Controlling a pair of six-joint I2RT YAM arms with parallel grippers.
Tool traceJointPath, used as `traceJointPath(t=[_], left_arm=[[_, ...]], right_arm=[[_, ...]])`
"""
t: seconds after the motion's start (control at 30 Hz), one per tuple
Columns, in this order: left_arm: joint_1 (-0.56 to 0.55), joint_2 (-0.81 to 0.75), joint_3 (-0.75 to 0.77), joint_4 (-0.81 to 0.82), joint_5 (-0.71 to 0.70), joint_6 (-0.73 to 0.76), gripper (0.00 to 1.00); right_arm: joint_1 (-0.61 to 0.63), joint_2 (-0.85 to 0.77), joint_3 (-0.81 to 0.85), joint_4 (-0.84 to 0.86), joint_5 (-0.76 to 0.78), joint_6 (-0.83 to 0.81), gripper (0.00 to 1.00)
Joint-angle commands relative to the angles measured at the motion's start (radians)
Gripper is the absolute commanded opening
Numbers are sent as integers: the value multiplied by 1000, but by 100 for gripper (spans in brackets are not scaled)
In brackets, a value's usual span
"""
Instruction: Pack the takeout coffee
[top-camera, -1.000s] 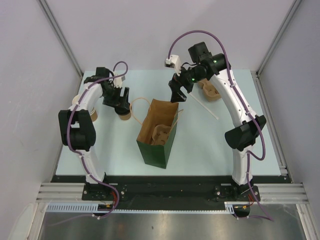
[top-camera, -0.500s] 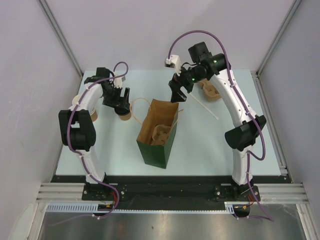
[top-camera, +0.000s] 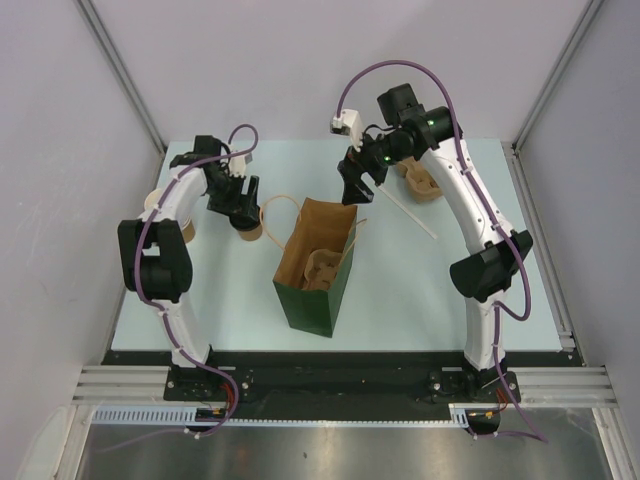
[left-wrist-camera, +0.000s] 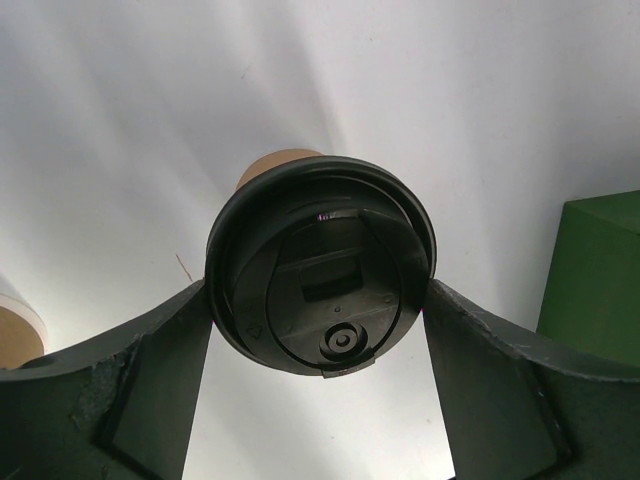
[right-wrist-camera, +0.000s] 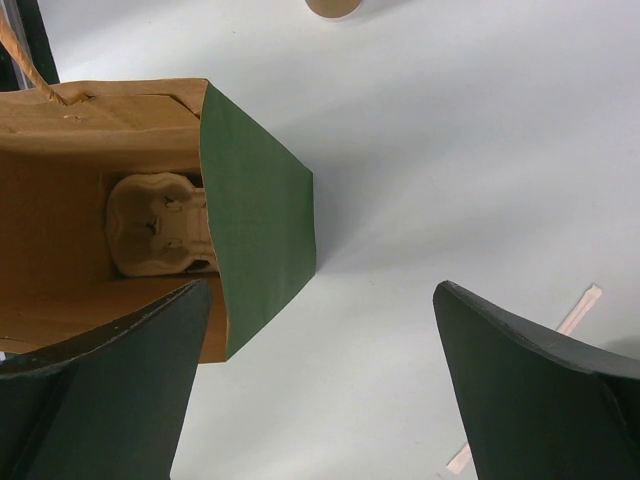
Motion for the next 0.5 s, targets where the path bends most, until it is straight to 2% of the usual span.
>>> traceJointPath(t=[0.0, 0.13, 0.17, 0.23, 0.37, 0.47], left_arm=[[-15, -42, 13, 5, -20, 23, 73], [-12, -85, 45, -40, -15, 33, 65], [-12, -101, 48, -41, -18, 46, 58], [-11, -134, 62, -52, -20, 49, 52], [5, -165, 117, -102, 15, 41, 33], [15, -187, 180, -142, 39, 35, 26]], right_arm=[[-7, -50, 23, 6, 1, 0, 100], [-4, -61, 69, -13, 7, 12, 100], [-1, -70, 69, -16, 11, 9, 100], [4, -97, 54, -10, 22, 6, 100], [10, -121, 21, 24, 30, 15, 100], [13, -121, 21, 39, 28, 32, 100]])
